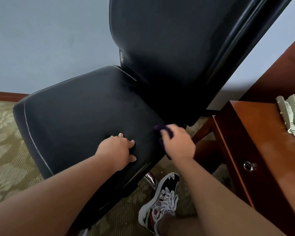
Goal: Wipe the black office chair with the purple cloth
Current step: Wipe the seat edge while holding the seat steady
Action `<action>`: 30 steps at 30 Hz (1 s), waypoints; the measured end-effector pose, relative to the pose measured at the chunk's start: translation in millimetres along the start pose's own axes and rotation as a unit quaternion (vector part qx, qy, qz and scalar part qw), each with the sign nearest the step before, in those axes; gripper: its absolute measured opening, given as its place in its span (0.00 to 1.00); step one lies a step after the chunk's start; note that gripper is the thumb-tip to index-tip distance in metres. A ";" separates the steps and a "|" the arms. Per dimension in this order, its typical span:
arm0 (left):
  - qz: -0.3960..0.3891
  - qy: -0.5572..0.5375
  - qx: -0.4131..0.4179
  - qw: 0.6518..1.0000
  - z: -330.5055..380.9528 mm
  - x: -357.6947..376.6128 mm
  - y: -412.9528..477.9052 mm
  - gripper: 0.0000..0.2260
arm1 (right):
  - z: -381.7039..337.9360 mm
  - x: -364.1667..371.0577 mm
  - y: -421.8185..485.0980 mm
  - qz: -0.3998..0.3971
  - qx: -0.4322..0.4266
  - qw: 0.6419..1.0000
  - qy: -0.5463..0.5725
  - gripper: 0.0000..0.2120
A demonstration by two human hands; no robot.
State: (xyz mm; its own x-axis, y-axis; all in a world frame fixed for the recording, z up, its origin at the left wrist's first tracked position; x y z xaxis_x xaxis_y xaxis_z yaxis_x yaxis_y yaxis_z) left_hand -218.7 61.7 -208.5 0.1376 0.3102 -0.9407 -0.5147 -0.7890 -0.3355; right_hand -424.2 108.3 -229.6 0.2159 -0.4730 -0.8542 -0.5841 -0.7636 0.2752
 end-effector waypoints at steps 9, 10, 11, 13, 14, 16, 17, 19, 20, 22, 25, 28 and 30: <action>-0.001 -0.006 0.000 1.000 -0.4 1.3 1.4 0.29 | -15.2 -8.6 8.9 -0.024 -0.018 0.990 0.138 0.16; 0.001 -0.005 0.001 1.000 -0.4 1.4 1.6 0.29 | -31.2 2.4 -0.8 -0.077 -0.076 0.989 0.105 0.17; 0.004 -0.005 0.001 1.000 -0.4 1.8 1.5 0.28 | -42.4 12.3 -11.4 -0.112 -0.133 0.983 0.057 0.17; 0.002 -0.007 0.003 1.000 -1.5 3.7 1.3 0.28 | -40.6 16.9 -12.8 -0.088 -0.149 0.985 -0.003 0.16; -0.002 -0.010 0.002 1.000 -2.5 5.1 0.6 0.29 | -27.6 13.7 -4.4 -0.051 -0.096 0.994 -0.009 0.15; -0.006 -0.015 0.001 1.000 -3.5 6.3 -0.8 0.29 | 8.0 2.0 10.6 0.010 0.045 0.999 0.010 0.14; -0.006 -0.017 0.002 1.000 -3.5 5.8 -1.1 0.29 | 22.5 -3.0 16.1 0.022 0.101 0.994 0.033 0.15; -0.009 -0.018 0.000 1.000 -3.0 4.8 -0.9 0.29 | 34.8 -7.6 22.8 0.027 0.157 0.983 0.092 0.16; -0.011 -0.016 -0.002 1.000 -2.7 4.0 -0.8 0.29 | 31.2 -9.0 23.2 0.032 0.156 0.980 0.119 0.16; -0.014 -0.010 -0.005 1.000 -2.2 1.3 -1.2 0.30 | 8.7 -9.7 16.2 0.016 0.108 0.983 0.148 0.15; -0.013 -0.003 0.000 1.000 -0.3 -3.4 -2.0 0.29 | -37.3 9.2 -14.8 -0.092 -0.032 0.991 0.093 0.18; -0.010 -0.006 0.003 1.000 -0.7 -5.0 -4.3 0.29 | -44.2 15.3 -28.9 -0.106 -0.094 0.989 0.047 0.16; -0.020 -0.012 -0.002 1.000 -2.4 -2.7 -5.9 0.29 | -21.4 9.9 -17.4 -0.062 -0.030 0.995 0.069 0.15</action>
State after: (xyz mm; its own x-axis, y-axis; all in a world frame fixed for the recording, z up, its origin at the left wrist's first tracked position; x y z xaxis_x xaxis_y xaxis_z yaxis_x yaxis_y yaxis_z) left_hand -214.0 64.3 -204.1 0.1377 0.3539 -0.9251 -0.5059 -0.7779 -0.3728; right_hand -395.1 107.5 -233.4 0.3918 -0.4257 -0.8157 -0.4993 -0.8430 0.2002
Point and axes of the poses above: each hand's wrist, its own y-axis towards the middle knuckle, its own x-axis out of the palm, z = x × y, the point moved 5 cm from there along y, towards the middle knuckle, and after that the axes turned 10 degrees about z, right-handed, at the moved point
